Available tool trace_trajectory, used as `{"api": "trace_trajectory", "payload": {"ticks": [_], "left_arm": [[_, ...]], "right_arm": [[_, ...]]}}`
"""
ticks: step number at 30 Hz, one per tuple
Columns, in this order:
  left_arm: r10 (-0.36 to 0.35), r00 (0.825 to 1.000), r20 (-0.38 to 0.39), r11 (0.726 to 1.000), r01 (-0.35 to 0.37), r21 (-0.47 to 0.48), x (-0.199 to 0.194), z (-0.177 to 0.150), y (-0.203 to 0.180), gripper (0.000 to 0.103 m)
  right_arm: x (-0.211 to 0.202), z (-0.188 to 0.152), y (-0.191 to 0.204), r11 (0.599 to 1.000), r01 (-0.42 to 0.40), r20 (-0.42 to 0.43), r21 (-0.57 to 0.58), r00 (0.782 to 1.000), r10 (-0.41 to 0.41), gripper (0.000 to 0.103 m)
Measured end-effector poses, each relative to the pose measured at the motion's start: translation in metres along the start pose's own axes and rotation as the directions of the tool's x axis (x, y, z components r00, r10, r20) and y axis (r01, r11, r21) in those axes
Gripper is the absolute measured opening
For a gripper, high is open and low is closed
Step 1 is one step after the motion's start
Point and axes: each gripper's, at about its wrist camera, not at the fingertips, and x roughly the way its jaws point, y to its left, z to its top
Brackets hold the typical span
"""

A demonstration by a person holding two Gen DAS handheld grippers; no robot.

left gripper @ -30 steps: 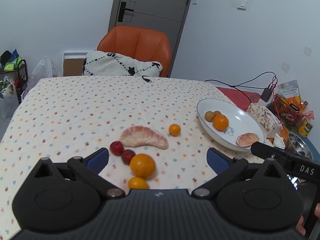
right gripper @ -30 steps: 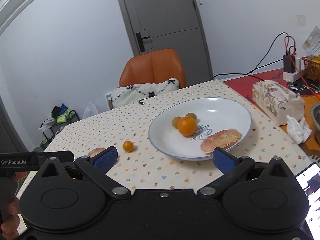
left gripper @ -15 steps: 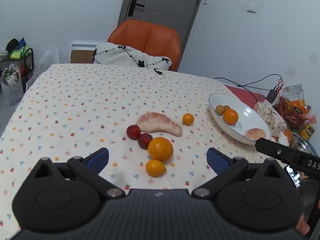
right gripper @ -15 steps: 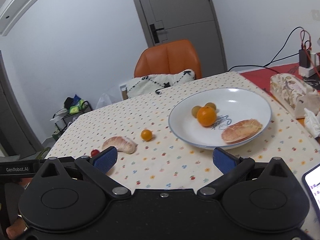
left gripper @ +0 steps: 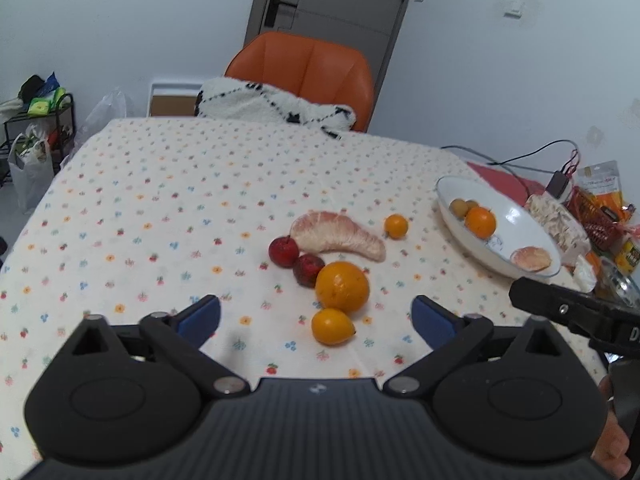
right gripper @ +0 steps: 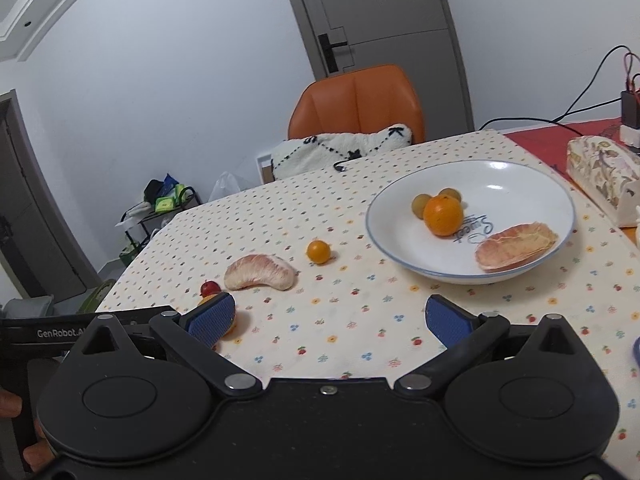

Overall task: Organize fruits
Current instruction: 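Withdraw both grippers from the bowl toward the remaining fruit, then grasp the small yellow orange with the left gripper while the right gripper grasps the large orange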

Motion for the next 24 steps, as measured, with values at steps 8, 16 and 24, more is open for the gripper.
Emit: {"api": "trace_trajectory", "payload": {"ticks": [8,16,24], "left_arm": [[-0.028,0.999,-0.023,1.0,0.029,0.01,0.017,-0.007,-0.002,0.068],[-0.072,0.996,-0.047,0.997,0.071,-0.007,0.026,-0.008,0.002,0.024],[-0.065,0.997,-0.036,0.997,0.064,-0.033,0.019,-0.004,0.02,0.024]], "right_arm": [[0.015,-0.003,0.011,1.0,-0.014,-0.024,-0.02,1.0,0.014,0.103],[0.029,-0.003,0.02,0.999,-0.028,-0.05,-0.035,0.998,0.026,0.102],[0.047,-0.003,0.038,0.996,-0.065,-0.082,-0.065,0.995,0.059,0.096]]}}
